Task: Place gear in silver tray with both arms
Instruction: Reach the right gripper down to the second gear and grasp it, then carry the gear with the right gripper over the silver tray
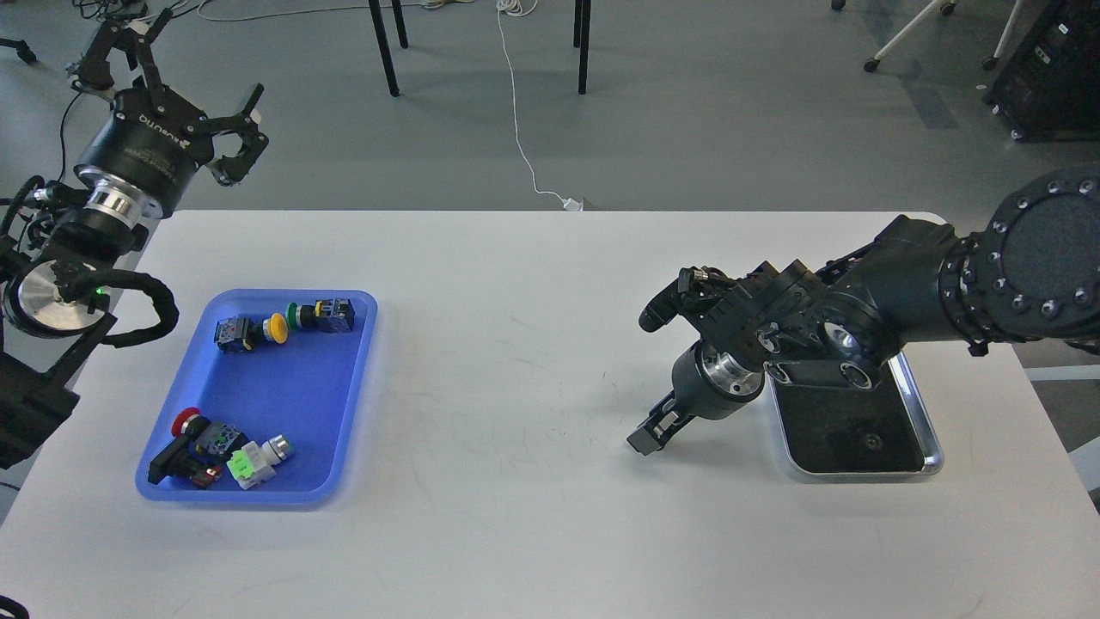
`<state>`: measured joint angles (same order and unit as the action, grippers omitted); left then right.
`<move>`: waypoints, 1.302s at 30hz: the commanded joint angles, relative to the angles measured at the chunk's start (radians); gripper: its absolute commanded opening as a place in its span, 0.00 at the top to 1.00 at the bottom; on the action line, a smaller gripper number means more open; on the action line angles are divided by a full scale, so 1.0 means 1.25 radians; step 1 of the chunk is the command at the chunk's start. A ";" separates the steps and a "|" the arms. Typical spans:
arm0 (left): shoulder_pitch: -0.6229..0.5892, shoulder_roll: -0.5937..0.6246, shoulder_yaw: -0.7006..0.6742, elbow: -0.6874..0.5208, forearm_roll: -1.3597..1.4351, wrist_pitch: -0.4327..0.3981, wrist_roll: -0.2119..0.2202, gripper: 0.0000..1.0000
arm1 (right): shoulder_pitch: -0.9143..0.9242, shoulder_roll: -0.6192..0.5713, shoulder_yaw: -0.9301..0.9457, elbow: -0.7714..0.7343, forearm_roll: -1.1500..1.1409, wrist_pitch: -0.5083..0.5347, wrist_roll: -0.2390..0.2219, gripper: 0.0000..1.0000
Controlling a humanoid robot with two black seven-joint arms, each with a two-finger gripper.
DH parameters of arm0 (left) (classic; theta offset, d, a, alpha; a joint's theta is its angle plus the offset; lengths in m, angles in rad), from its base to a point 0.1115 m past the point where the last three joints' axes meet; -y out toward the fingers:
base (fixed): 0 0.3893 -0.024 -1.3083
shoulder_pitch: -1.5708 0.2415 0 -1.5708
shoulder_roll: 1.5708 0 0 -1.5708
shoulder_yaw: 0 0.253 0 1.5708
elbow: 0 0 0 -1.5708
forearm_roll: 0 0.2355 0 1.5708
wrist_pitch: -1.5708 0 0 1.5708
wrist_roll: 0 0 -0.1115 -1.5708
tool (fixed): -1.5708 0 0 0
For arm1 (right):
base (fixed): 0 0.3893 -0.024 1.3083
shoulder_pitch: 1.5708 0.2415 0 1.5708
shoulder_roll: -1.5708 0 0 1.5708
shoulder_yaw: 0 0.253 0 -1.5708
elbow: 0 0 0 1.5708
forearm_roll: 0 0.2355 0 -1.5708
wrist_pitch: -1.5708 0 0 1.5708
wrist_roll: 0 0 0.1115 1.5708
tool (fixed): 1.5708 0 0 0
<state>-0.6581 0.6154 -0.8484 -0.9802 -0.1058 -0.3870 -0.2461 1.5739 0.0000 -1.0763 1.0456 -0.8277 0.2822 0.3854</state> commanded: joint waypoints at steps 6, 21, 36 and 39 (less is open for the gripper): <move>0.001 0.007 0.000 0.000 0.001 -0.001 -0.001 0.03 | 0.001 0.000 -0.005 0.003 0.002 0.000 0.000 0.46; 0.015 0.024 0.000 0.000 0.000 -0.002 -0.007 0.03 | 0.007 0.000 -0.007 0.002 0.007 0.002 0.001 0.63; 0.026 0.035 -0.001 0.010 -0.001 -0.017 -0.011 0.03 | 0.033 0.000 -0.037 0.036 0.003 0.009 0.008 0.80; 0.026 0.035 -0.001 0.010 0.000 -0.017 -0.009 0.03 | 0.040 0.000 -0.038 0.035 0.004 0.009 0.008 0.83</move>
<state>-0.6259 0.6594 -0.8494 -0.9683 -0.1061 -0.4078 -0.2580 1.6148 0.0000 -1.1213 1.0892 -0.8226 0.2933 0.3957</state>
